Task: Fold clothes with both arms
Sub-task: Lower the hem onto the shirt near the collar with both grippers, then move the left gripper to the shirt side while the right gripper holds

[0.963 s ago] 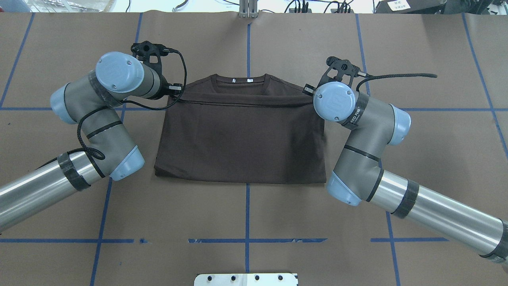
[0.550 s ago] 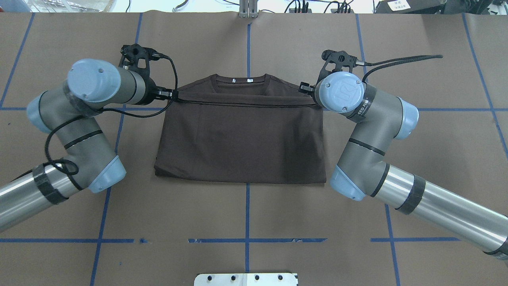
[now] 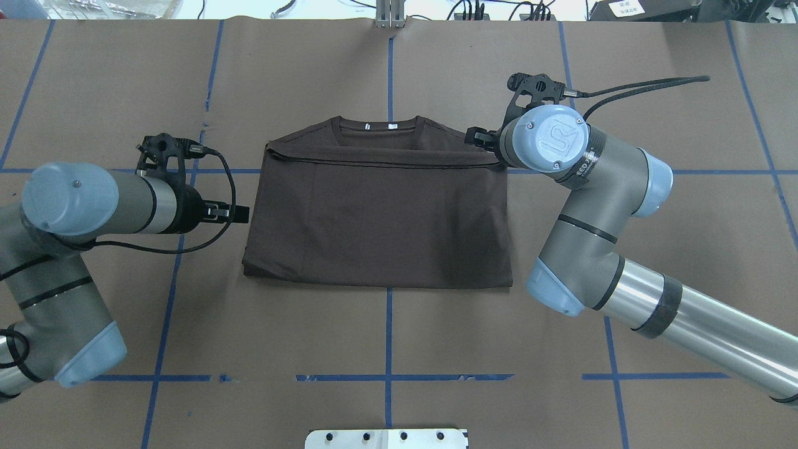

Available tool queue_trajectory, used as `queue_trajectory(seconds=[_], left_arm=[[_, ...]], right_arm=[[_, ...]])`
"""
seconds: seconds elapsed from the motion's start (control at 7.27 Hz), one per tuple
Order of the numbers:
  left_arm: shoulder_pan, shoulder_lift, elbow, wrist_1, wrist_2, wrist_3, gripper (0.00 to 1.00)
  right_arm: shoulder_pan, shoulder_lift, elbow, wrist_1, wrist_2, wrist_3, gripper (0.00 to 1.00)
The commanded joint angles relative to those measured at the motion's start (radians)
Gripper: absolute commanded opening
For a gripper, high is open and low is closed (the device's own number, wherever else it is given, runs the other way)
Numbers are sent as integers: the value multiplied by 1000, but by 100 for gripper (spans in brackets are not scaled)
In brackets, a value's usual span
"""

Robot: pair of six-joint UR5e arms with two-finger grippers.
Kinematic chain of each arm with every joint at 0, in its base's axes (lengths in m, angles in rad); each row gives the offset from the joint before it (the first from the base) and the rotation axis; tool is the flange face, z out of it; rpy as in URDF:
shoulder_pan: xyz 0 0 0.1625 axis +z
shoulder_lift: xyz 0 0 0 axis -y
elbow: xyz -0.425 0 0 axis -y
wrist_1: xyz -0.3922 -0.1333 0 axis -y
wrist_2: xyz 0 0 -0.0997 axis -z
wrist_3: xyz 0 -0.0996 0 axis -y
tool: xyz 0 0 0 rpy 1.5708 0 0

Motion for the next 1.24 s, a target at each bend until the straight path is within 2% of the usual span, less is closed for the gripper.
queue_trajectory(seconds=[0.0,0.69,0.83,0.96,1.1], left_arm=[[100,21,-5,-11,50,-161,44],[145,12,13,-11,61,-211,44],[146,9,15,-11,63,-211,40],[146,9,15,-11,64,-211,8],[145,9,13,-9,64,-209,0]], right_arm=[[0,-2,6,1,0,5,100],[0,-5,6,-1,0,-1,100],[0,-5,6,-1,0,-1,100],[0,-5,6,-1,0,-1,100],[0,-5,6,-1,0,-1,100]])
